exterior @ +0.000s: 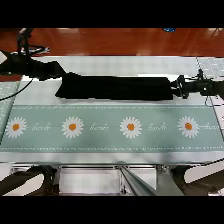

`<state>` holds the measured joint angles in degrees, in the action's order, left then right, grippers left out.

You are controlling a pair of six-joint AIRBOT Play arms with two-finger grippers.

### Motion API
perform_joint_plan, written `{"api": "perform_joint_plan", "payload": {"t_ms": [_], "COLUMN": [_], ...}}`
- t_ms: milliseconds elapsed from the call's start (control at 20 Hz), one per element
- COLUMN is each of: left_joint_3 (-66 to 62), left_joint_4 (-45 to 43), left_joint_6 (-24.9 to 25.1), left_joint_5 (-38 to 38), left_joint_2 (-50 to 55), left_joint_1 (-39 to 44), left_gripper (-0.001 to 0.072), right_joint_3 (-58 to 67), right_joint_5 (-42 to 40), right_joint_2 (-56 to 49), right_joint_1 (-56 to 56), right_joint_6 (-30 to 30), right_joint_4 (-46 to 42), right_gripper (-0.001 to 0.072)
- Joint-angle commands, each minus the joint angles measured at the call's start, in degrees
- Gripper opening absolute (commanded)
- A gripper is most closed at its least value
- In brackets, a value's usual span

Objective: Fold the shirts.

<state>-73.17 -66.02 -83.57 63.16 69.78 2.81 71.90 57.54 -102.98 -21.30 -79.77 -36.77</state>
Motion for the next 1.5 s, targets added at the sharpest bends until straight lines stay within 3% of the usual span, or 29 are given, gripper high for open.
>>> {"api": "perform_joint_plan", "payload": {"t_ms": [0,50,100,150,350,400,450,500,650,800,1050,1300,1450], "left_joint_3": [0.37,0.37,0.37,0.37,0.37,0.37,0.37,0.37,0.37,0.17,-8.37,-22.43,-26.34], "left_joint_4": [0.02,0.07,0.07,0.07,0.0,0.2,0.94,1.92,3.74,6.23,8.66,8.96,13.2], "left_joint_6": [-0.28,-0.26,-0.26,-0.22,0.87,0.87,0.9,1.09,1.11,3.15,3.34,-1.7,-1.77], "left_joint_5": [-0.59,-0.87,-1.07,-1.09,-0.48,-0.02,0.57,0.5,0.11,-2.27,-5.99,-2.71,0.94], "left_joint_2": [0.31,0.31,0.31,0.31,0.28,0.28,0.31,0.31,1.05,5.18,20.46,35.6,40.52], "left_joint_1": [1.64,1.79,1.86,1.86,1.86,1.88,1.88,2.16,5.33,12.94,29.29,41.38,47.36], "left_gripper": [0.0507,0.0507,0.0507,0.0507,0.0491,0.0319,0.0061,0.0029,0.0025,0.0025,0.0024,0.0024,0.0025], "right_joint_3": [2.32,3.04,3.98,5.35,7.65,7.61,7.02,5.84,-1.9,-11.85,-23.37,-25.68,-25.66], "right_joint_5": [-0.28,-0.76,-0.79,0.02,6.84,8.63,9.88,10.71,12.46,13.64,18.93,23.34,25.05], "right_joint_2": [-2.67,-2.67,-2.67,-2.6,2.54,5.6,9.29,13.22,27.91,44.78,68.5,81.02,82.97], "right_joint_1": [3.61,4.7,5.55,6.32,6.4,6.45,6.8,6.88,6.82,6.82,6.84,6.84,6.84], "right_joint_6": [-0.79,-0.46,0.24,1.53,1.2,-0.2,-1.57,-2.1,-2.05,-1.99,-8.39,-13.38,-14.29], "right_joint_4": [-0.63,-0.7,-0.59,-0.63,-6.51,-11.65,-16.35,-19.34,-25.0,-25.27,-23.47,-21.92,-21.44], "right_gripper": [0.0401,0.0283,0.008,0.0018,0.0017,0.0017,0.0017,0.0017,0.0017,0.0017,0.0017,0.0017,0.0018]}}
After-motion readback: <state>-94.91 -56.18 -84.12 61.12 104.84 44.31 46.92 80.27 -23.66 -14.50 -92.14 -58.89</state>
